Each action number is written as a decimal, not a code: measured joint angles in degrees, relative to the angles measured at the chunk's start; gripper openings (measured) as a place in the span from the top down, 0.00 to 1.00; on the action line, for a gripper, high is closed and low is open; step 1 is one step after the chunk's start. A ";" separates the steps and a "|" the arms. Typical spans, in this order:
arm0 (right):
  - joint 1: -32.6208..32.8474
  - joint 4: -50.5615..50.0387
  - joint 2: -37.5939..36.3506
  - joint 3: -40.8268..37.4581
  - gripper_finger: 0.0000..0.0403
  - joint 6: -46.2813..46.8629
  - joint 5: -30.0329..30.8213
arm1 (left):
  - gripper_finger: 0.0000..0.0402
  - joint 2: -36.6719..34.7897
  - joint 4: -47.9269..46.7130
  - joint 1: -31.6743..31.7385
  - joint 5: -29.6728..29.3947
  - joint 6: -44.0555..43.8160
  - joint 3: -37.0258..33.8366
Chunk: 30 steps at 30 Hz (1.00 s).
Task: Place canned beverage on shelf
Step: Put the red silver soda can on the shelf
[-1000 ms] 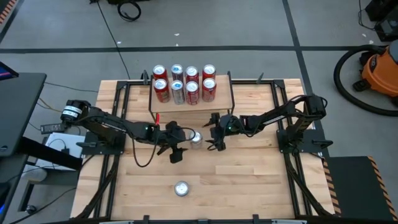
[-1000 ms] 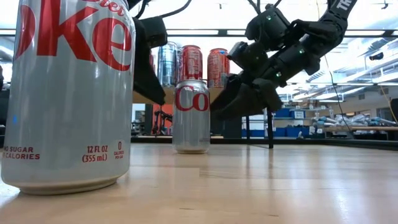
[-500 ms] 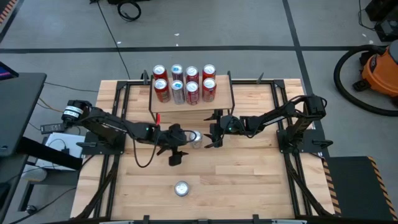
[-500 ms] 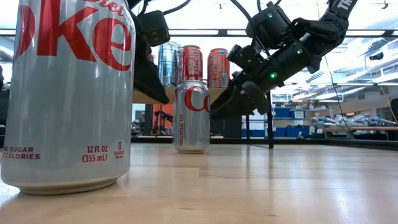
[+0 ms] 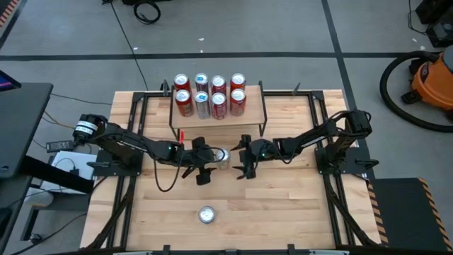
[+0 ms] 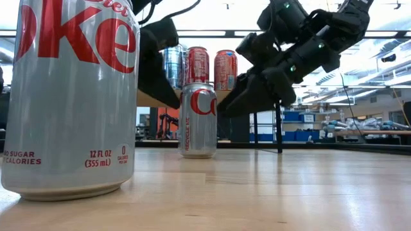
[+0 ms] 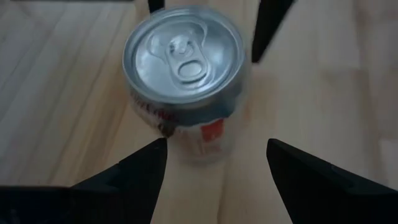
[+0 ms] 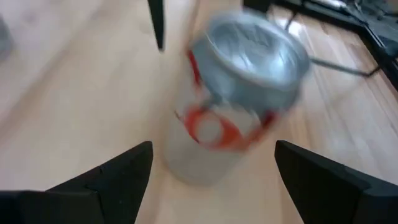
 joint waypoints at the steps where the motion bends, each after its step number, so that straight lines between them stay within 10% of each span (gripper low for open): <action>1: 0.55 0.71 0.00 0.00 0.13 0.53 0.09 | 0.29 -0.02 0.81 0.00 0.83 0.02 0.00; 19: 1.37 -1.16 0.04 0.00 0.13 1.76 17.91 | 0.29 -0.03 -0.41 -6.26 2.48 -2.23 0.02; 30: 2.62 -0.88 -0.03 0.00 0.13 11.68 11.07 | 0.29 -0.07 -4.07 -1.60 -2.97 1.68 0.02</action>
